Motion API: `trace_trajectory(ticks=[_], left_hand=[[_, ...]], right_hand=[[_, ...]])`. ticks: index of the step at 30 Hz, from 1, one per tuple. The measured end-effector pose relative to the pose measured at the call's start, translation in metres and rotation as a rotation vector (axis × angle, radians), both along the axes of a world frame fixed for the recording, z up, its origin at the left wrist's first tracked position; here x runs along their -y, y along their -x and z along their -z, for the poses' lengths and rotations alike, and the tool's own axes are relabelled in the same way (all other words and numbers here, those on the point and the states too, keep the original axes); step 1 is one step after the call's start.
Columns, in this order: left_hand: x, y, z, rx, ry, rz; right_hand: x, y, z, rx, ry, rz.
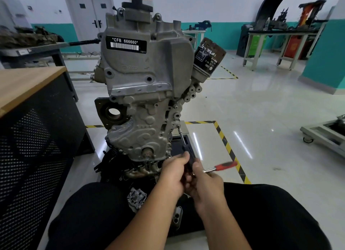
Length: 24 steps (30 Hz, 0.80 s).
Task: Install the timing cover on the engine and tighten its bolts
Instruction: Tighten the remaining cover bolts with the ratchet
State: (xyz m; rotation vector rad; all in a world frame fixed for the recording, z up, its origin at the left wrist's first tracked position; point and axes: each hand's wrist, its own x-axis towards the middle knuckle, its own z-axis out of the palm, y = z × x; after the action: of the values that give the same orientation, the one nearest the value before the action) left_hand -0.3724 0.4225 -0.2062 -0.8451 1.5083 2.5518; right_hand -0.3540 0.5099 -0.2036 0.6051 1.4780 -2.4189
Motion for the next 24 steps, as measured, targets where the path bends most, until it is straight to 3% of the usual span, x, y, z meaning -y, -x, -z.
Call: trace_trajectory(ticks=[2, 4, 8, 10, 14, 16, 20, 24], left_hand=[[-0.002, -0.001, 0.003, -0.009, 0.025, -0.044], [-0.002, -0.002, 0.003, 0.006, -0.033, -0.046], [0.002, 0.000, 0.002, 0.048, -0.149, 0.053], [0.002, 0.001, 0.001, 0.053, -0.079, 0.039], [-0.002, 0.002, -0.001, -0.007, -0.079, -0.038], [-0.004, 0.003, -0.003, -0.027, -0.100, -0.045], [-0.006, 0.004, -0.004, -0.028, -0.098, -0.038], [-0.007, 0.005, -0.003, -0.070, -0.129, -0.058]], right_hand=[[0.001, 0.003, 0.010, -0.139, -0.425, 0.066], [0.004, 0.004, 0.013, -0.155, -0.379, 0.141], [0.003, -0.002, -0.002, 0.088, 0.244, 0.032], [0.005, -0.003, -0.001, 0.052, 0.161, 0.011], [0.007, -0.006, 0.012, -0.181, -0.392, 0.079], [0.009, -0.010, 0.014, -0.221, -0.407, 0.130], [0.005, -0.009, 0.008, -0.074, 0.005, 0.135], [0.003, -0.006, 0.012, -0.236, -0.320, 0.132]])
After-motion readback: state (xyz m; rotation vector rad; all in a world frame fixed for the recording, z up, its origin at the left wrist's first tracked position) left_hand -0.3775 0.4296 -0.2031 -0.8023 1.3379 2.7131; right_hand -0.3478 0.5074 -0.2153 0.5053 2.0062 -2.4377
